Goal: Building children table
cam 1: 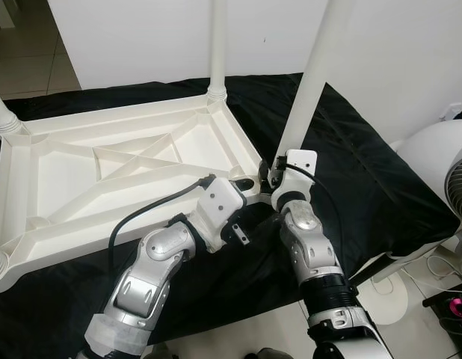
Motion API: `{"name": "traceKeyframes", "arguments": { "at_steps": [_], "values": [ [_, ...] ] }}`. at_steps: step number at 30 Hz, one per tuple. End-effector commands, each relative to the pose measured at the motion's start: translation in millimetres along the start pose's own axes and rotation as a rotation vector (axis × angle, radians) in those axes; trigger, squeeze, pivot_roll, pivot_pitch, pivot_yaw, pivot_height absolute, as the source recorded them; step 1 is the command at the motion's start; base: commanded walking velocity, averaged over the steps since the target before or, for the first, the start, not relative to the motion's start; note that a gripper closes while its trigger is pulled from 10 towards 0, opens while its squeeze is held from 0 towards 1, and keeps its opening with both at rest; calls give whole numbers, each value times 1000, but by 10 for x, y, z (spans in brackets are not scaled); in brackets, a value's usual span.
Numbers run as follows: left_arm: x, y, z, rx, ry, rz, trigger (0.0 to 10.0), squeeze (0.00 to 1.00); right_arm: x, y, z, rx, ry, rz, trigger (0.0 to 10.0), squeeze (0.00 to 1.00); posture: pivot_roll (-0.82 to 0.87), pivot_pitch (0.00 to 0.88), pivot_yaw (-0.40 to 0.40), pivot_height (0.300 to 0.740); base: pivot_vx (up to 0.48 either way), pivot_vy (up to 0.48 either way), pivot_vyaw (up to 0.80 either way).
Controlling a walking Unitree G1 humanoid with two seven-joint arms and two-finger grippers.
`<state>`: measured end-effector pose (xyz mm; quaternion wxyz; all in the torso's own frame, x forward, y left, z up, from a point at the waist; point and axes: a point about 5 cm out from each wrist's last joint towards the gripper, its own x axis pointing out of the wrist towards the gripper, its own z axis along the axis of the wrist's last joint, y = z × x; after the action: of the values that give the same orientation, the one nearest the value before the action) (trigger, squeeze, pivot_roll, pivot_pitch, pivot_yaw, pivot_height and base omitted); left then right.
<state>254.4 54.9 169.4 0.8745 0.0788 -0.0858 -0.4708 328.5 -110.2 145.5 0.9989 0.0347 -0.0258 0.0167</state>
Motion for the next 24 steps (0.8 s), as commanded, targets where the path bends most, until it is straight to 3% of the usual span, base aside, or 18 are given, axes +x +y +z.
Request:
{"name": "traceKeyframes", "arguments": {
  "at_steps": [1,3,4,14,18,24],
  "values": [
    [1,11,-12,-1,12,66,10000,0,-42,-19,0,8,-15,42,10000,1000,-40,0,-49,740,0,0,0],
    [-1,11,-13,-2,12,66,10000,0,-71,-52,-17,5,-12,62,10000,1000,-42,0,-50,740,0,0,0],
    [-4,11,-14,-2,13,66,10000,0,-115,-92,-47,1,1,105,10000,0,-43,0,-49,740,0,0,0],
    [-29,12,-31,-1,24,54,10000,0,-242,-348,-134,-66,30,310,10000,0,-52,0,-36,740,0,0,0],
    [-65,34,-49,8,41,37,10000,0,-131,-547,-112,-167,29,405,10000,0,-50,0,-23,740,0,0,0],
    [-63,84,-44,22,45,44,10000,0,11,-668,-41,-207,23,471,10000,0,-43,0,-21,740,0,0,0]
  ]
}}
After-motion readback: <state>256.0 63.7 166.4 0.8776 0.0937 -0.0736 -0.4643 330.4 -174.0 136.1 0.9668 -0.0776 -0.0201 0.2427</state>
